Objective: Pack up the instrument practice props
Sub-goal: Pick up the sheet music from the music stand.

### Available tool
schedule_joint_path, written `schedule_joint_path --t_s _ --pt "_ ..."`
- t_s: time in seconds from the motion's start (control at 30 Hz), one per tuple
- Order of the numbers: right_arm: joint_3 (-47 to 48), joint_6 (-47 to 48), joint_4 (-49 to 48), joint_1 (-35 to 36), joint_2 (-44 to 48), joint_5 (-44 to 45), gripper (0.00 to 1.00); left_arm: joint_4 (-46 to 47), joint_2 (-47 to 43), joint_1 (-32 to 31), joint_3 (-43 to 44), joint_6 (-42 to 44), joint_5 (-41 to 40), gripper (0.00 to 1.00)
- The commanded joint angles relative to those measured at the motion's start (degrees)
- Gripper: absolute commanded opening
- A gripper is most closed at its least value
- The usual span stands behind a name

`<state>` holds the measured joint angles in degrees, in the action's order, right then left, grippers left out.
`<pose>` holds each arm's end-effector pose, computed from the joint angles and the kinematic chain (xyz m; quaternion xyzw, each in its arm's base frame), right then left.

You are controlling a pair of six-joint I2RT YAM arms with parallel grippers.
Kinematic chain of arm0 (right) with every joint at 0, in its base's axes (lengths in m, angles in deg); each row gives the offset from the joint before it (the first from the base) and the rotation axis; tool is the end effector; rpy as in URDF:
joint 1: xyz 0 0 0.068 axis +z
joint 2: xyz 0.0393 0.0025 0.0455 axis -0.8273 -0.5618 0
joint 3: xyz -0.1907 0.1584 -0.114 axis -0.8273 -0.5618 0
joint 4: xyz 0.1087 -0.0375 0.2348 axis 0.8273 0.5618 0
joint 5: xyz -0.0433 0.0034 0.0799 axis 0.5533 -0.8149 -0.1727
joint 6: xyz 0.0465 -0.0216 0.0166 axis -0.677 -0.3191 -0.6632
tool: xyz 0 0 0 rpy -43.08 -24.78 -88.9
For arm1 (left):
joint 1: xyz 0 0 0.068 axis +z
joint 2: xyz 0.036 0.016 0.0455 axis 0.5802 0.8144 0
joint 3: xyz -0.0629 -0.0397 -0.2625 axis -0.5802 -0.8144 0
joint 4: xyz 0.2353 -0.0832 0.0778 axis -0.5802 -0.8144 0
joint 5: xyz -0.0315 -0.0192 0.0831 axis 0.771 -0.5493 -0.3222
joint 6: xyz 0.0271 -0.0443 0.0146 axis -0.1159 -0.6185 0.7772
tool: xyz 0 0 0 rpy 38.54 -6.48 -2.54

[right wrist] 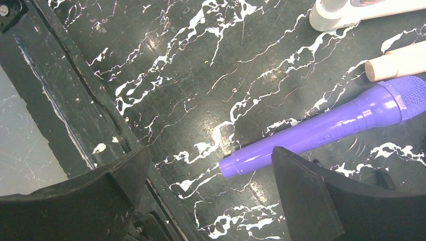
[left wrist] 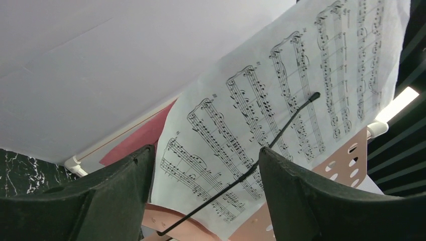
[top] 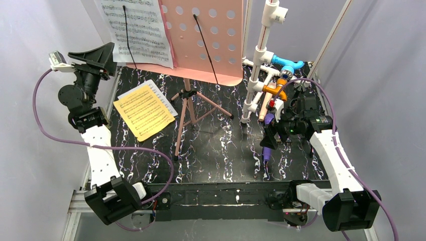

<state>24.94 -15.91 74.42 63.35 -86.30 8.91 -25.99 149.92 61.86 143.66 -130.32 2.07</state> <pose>0.1938 0.0482 0.2915 -0.3932 0.8170 0.2526 0.3377 0.2241 0.0872 0.4704 -0.1936 0.4594 -0.5624 0.6597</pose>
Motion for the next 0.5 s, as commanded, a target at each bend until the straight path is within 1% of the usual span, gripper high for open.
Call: schedule_joint_path --t_s 0.0,0.07,0.13,0.2,0.23,0.27,0.3,0.37,0.47 --pt "0.65 -0.2 -0.47 0.29 0.88 -0.79 1.0 2.94 -3.48 -0.19 -0.7 0.04 0.29 0.72" --pt "0.74 -0.16 -0.42 0.29 0.88 -0.7 1.0 3.01 -3.97 -0.2 -0.71 0.02 0.05 0.72" --pt "0.82 -0.2 -0.34 0.29 0.88 -0.69 1.0 3.19 -4.24 -0.19 -0.79 -0.02 0.03 0.67" --pt "0.81 -0.24 -0.41 0.38 0.81 -0.78 1.0 3.19 -4.18 -0.2 -1.14 -0.21 -0.02 0.66" --pt "0.82 -0.2 -0.38 0.38 0.79 -0.79 1.0 3.43 -3.97 -0.22 -1.38 -0.46 -0.16 0.63" --pt "0.86 -0.2 -0.41 0.38 0.79 -0.79 1.0 3.65 -3.78 -0.2 -1.67 -0.81 -0.3 0.57" --pt "0.85 -0.23 -0.42 0.38 0.76 -0.79 1.0 3.95 -3.49 -0.18 -1.83 -1.15 -0.47 0.54" --pt "0.94 -0.24 -0.38 0.43 0.64 -0.77 1.0 4.24 -2.93 -0.28 -1.37 -1.14 -0.1 0.53" --pt "0.93 -0.2 -0.45 0.47 0.46 -0.87 1.0 4.27 -0.96 -0.59 0.89 -0.69 1.88 0.56"
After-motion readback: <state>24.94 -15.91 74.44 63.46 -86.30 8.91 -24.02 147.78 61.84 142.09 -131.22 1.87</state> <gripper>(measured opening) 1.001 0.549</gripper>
